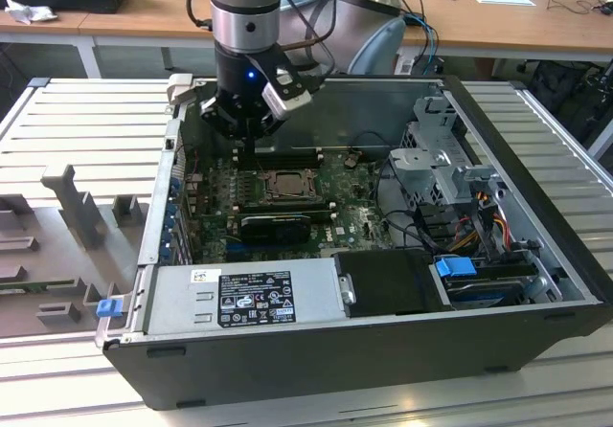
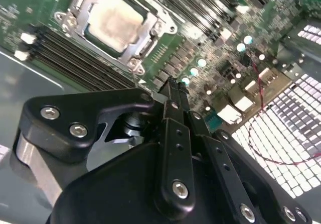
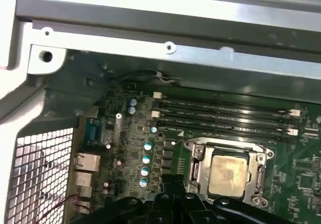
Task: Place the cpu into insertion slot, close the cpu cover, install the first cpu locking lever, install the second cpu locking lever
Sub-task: 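Install the first cpu locking lever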
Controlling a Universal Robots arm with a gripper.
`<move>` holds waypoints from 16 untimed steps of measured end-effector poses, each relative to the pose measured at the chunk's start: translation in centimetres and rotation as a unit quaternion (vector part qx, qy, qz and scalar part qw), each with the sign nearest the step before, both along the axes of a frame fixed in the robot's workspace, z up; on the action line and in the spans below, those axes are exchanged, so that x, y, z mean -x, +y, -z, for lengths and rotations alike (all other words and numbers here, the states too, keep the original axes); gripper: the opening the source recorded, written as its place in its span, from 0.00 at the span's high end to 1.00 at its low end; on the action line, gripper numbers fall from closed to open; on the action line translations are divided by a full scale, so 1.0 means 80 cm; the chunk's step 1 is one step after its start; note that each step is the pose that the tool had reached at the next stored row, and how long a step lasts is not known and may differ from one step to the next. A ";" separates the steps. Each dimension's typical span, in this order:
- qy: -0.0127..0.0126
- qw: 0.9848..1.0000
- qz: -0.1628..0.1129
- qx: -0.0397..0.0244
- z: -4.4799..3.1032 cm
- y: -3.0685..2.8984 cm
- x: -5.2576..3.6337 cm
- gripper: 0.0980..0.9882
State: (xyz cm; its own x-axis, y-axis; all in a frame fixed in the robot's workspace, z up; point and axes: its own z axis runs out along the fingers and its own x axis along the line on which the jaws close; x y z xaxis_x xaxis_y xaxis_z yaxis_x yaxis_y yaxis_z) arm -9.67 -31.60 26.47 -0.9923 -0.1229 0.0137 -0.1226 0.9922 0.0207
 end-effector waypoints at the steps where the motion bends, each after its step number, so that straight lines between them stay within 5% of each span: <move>1: 0.000 1.000 0.000 0.000 0.0004 0.0002 0.003 0.99; 12: 0.000 1.000 0.000 0.000 0.0080 0.0305 0.012 0.99; 16: 0.000 1.000 0.001 0.000 0.0090 0.0331 0.010 0.99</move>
State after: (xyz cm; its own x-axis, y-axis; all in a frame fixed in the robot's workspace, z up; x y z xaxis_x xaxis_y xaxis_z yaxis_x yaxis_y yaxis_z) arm -10.48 -28.95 25.75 -0.9925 -0.1217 0.0138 -0.1214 0.9924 0.0211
